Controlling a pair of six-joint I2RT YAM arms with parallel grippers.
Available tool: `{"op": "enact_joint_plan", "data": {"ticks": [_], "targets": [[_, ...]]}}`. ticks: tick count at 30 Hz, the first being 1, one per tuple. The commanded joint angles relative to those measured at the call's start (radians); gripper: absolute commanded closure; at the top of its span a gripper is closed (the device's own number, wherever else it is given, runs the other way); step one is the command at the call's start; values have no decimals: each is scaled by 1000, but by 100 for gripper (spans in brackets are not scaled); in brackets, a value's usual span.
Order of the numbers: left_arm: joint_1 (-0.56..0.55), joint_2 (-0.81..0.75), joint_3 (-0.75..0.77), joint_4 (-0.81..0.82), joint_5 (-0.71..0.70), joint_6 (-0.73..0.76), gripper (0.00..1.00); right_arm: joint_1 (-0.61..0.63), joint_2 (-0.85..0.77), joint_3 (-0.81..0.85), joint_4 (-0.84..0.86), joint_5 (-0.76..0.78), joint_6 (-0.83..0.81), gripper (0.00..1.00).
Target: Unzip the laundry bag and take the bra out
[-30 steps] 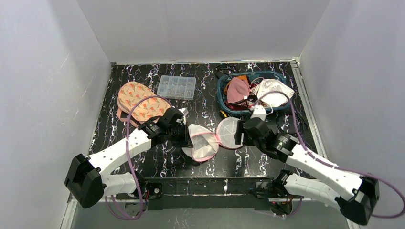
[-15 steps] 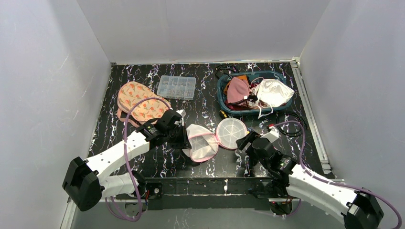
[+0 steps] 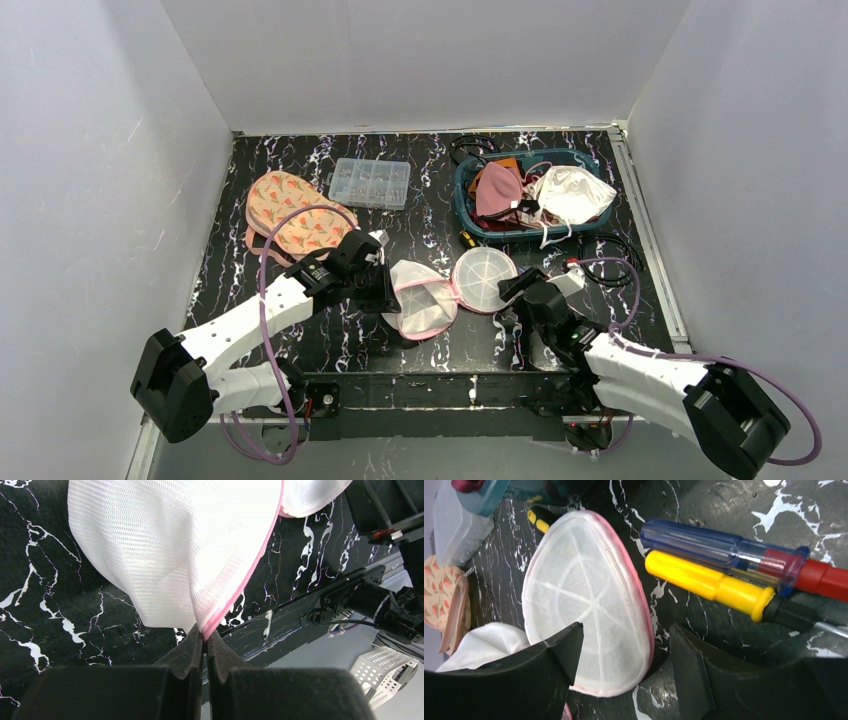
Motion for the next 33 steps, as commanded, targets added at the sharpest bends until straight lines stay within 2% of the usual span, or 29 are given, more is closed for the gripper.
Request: {"op": "enact_joint_plan", "data": {"ticks": [1,4,7,11,17,19,25,27,30,33], "targets": [[7,-28,-5,-31,3,-1,100,-47,69,-21,136,-13,-23,30],[6,-28,-3,-36,3,0,100,-65,114,-17,180,-36,-47,36],[6,-30,1,-43,1,1,100,-68,145,-17,214,-51,-67,48],[7,-34,2,-47,4,1,100,-68,142,-18,224,-66,-89,66],[6,-60,-12,-53,9,-18,100,-68,9,-4,122,-114,-148,99],[5,-84,-27,-54,16,-33,96,-67,-49,9,45,-138,-151,99],[5,-225,-101,-76,0,-82,61,-67,-253,44,-216,-189,-103,99],[5,-276,-126,-85,-17,-100,52,-68,-293,58,-283,-201,-79,99],[4,-340,-168,-96,-45,-139,43,-66,-318,85,-345,-222,-28,99],[1,-387,-201,-103,-85,-167,40,-66,-302,113,-381,-242,3,99]]}}
